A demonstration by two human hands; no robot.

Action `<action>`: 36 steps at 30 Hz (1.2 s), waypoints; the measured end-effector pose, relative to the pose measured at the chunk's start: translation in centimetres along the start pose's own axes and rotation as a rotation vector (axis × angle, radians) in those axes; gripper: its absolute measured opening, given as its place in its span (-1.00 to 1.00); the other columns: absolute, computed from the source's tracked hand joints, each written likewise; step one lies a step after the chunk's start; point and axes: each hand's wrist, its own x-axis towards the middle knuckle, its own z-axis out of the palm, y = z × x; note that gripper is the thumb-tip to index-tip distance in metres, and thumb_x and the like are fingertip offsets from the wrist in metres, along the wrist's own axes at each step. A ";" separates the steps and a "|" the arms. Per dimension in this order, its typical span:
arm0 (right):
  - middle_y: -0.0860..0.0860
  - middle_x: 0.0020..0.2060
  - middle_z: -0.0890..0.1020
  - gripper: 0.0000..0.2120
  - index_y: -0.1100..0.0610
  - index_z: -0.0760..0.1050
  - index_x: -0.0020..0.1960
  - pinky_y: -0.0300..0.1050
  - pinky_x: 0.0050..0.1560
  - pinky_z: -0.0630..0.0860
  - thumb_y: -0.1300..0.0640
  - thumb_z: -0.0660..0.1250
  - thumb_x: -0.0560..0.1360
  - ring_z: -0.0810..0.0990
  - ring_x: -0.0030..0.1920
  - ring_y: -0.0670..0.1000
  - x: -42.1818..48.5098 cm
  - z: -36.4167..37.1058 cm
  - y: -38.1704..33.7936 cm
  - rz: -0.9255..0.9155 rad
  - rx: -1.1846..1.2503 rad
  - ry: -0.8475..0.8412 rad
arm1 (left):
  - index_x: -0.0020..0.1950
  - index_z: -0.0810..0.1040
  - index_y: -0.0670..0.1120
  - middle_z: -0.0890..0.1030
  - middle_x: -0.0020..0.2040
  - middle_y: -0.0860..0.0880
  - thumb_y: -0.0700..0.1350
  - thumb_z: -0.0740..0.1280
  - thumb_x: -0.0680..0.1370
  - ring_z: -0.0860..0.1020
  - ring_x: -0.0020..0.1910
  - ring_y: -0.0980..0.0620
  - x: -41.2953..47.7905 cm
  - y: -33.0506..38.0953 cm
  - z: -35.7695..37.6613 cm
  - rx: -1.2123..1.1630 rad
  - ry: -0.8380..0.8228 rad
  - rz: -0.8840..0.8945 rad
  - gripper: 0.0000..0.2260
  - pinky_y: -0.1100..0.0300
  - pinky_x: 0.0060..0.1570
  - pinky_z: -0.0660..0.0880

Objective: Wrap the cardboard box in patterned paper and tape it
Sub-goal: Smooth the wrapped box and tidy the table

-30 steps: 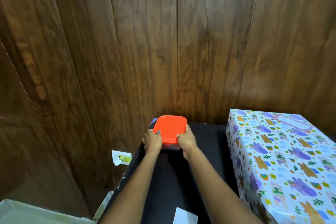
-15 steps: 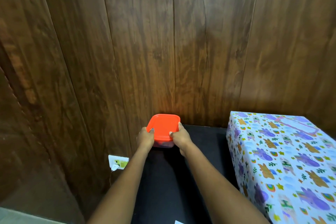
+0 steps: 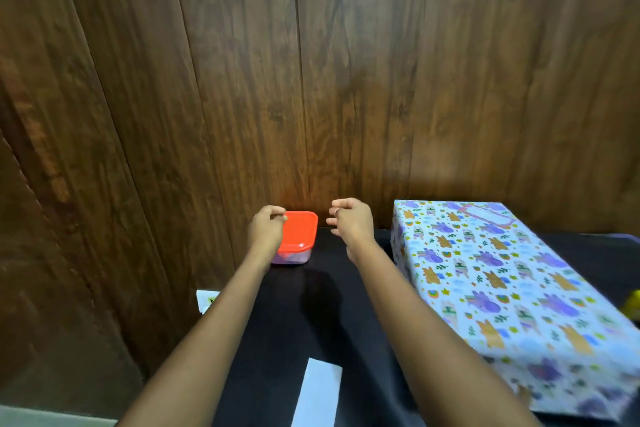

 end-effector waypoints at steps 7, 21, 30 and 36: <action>0.09 -0.18 0.59 -0.74 0.15 0.48 -0.14 -0.22 -0.33 0.48 0.36 0.07 0.54 0.56 -0.32 -0.04 -7.2 -9.2 -4.7 -0.095 0.026 0.003 | -0.18 0.45 -0.03 0.57 -0.22 0.00 -0.28 0.13 0.58 0.50 -0.26 0.11 -9.4 8.2 0.4 -0.227 -0.245 0.102 -0.77 0.29 -0.31 0.35; 0.13 -0.16 0.56 -0.77 0.15 0.46 -0.17 -0.22 -0.39 0.38 0.36 0.09 0.53 0.51 -0.38 -0.04 -17.9 -31.4 -2.6 -0.115 -0.090 0.352 | -0.04 0.45 -0.08 0.57 -0.15 -0.02 -0.20 0.15 0.61 0.50 -0.22 0.06 -26.3 14.4 12.9 -0.298 -0.675 0.122 -0.89 0.21 -0.22 0.38; 0.13 0.28 0.44 -0.48 0.18 0.36 0.32 0.02 0.27 0.34 0.03 0.39 0.45 0.35 0.32 0.17 -20.3 -39.3 3.6 0.017 -0.708 0.586 | -0.04 0.42 -0.12 0.50 -0.23 -0.04 -0.29 0.16 0.58 0.46 -0.30 0.09 -33.5 15.6 20.6 -0.331 -0.828 0.091 -0.91 0.30 -0.31 0.40; 0.15 0.15 0.53 -0.53 0.20 0.31 0.19 -0.08 -0.03 0.42 0.07 0.44 0.42 0.52 0.15 0.19 -19.7 -38.4 6.7 0.075 -0.628 0.603 | -0.15 0.46 0.01 0.54 -0.08 -0.09 -0.21 0.22 0.54 0.50 -0.09 -0.03 -34.3 15.4 23.5 -0.219 -0.797 0.105 -0.86 0.02 0.03 0.49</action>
